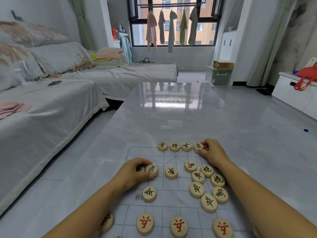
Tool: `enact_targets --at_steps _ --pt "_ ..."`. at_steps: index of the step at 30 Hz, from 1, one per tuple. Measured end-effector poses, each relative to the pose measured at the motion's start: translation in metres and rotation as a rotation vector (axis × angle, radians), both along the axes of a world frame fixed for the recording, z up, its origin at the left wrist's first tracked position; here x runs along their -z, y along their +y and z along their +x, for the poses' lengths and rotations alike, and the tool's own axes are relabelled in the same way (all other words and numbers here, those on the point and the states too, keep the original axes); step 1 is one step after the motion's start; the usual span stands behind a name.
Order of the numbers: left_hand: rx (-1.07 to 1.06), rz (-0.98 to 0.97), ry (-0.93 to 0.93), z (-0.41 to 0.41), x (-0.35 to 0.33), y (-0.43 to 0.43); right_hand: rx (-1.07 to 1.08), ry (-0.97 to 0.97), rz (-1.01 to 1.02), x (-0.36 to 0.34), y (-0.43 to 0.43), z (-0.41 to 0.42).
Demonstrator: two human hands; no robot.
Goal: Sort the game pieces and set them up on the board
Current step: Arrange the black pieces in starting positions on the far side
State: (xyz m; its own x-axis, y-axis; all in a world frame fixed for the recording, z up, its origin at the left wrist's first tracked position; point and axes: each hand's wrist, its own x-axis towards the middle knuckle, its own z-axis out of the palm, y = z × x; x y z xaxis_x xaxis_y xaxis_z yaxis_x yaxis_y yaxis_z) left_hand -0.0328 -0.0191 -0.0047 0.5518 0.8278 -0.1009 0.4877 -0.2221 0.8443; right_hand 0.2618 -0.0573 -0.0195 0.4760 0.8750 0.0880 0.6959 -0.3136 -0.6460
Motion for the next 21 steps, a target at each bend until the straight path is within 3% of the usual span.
enact_targets --at_steps 4,9,14,21 --pt "-0.209 0.006 -0.12 0.009 -0.006 0.026 -0.003 -0.003 0.013 0.003 0.002 0.002" --pt "-0.313 0.092 0.007 0.028 0.003 0.071 -0.013 -0.003 0.029 0.007 0.004 0.004" --pt "-0.34 0.267 0.311 0.049 0.009 0.077 -0.016 -0.019 0.028 0.006 0.004 0.004" --pt "-0.382 0.259 0.277 0.053 0.011 0.08 -0.013 -0.001 0.017 0.004 0.002 0.003"
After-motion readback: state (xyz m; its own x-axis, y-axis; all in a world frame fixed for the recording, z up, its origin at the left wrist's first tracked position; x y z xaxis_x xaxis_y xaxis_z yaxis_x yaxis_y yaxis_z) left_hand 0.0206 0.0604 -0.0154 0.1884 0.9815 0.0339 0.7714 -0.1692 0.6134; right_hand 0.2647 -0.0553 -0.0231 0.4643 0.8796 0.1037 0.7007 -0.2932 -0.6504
